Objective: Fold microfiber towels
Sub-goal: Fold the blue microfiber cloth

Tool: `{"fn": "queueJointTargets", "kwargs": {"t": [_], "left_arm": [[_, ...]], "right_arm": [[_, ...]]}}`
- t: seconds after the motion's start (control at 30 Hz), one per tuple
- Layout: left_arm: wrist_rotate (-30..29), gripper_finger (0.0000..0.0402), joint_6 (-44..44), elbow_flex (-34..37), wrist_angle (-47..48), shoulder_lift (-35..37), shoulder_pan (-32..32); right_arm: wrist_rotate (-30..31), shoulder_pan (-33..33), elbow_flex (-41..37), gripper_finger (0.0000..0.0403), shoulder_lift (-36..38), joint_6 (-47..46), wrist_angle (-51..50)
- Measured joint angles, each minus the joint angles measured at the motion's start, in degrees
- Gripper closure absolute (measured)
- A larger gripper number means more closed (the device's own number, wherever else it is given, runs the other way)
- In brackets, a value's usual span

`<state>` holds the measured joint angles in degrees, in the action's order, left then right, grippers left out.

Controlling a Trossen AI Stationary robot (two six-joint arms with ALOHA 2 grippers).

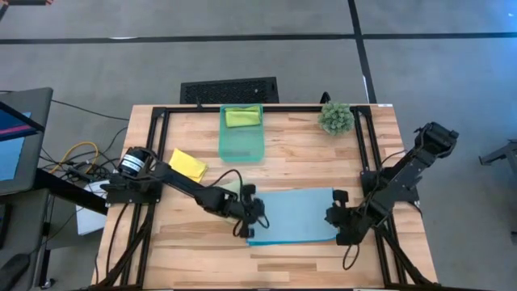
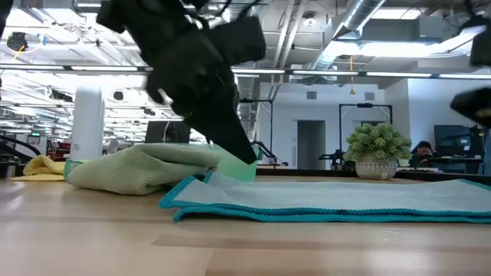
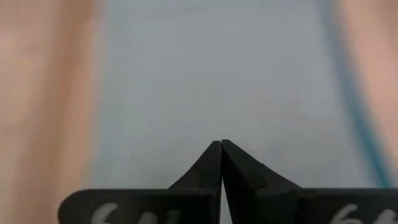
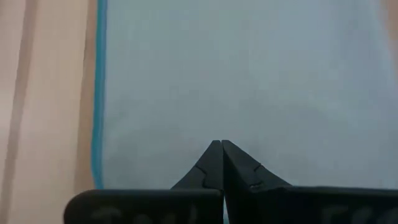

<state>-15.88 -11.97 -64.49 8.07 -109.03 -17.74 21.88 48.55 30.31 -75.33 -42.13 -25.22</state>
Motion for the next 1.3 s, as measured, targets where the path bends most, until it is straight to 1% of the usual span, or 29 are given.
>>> {"fn": "queueJointTargets", "kwargs": {"t": [0.07,0.13,0.2,0.27,0.37,0.5,0.57,0.63,0.77,0.87,0.97,1.13,1.2,1.3], "left_arm": [[-2.9,0.04,-2.4,1.6,0.5,0.0,1.3],[-3.9,0.04,-4.4,3.1,0.4,-0.1,2.6],[-2.1,0.04,-6.0,4.8,0.0,0.0,3.9],[-0.4,0.04,-7.8,6.1,-0.6,0.1,4.8],[0.0,0.04,-8.9,6.2,-0.6,0.2,5.0],[0.2,0.04,-8.4,3.1,0.2,-0.2,3.9],[-1.2,0.04,-8.1,1.2,-0.7,-0.1,3.4],[-4.0,0.04,-8.1,0.5,-0.1,-0.1,3.1],[-10.7,0.04,-10.2,0.7,4.5,-0.1,3.5],[-12.7,0.04,-13.5,1.6,10.0,-0.1,4.3],[-12.6,0.04,-14.2,3.8,8.7,-0.1,4.9],[-8.8,0.04,-14.3,6.3,7.0,0.3,5.5],[-8.7,0.04,-14.3,6.2,7.2,0.7,5.2],[-7.2,0.04,-14.2,5.0,8.1,1.7,4.1]], "right_arm": [[-3.3,-0.1,-1.2,0.0386,0.0,-1.6,0.6],[-6.0,0.9,-2.0,0.0387,0.0,-4.8,0.5],[-7.4,2.9,-2.2,0.0388,0.0,-7.4,0.5],[-8.0,5.3,-2.2,0.0387,0.0,-7.8,0.7],[-7.3,7.7,-2.2,0.0384,0.0,-7.9,0.0],[-2.8,7.0,-2.2,0.0385,1.0,-8.9,-0.3],[0.2,5.5,-2.2,0.0387,1.5,-8.9,0.1],[2.6,3.2,-2.2,0.0388,1.8,-8.9,0.3],[4.2,-3.5,-2.6,0.0385,1.9,-10.8,0.2],[4.0,-9.0,-4.1,0.0384,1.9,-12.3,-0.5],[2.6,-12.5,-4.7,0.0386,1.9,-12.6,-4.1],[2.4,-15.7,-4.8,0.0385,1.9,-13.9,-11.9],[4.0,-17.4,-4.8,0.0383,1.9,-13.8,-13.8],[8.5,-20.1,-4.9,0.0385,1.9,-12.7,-14.9]]}}
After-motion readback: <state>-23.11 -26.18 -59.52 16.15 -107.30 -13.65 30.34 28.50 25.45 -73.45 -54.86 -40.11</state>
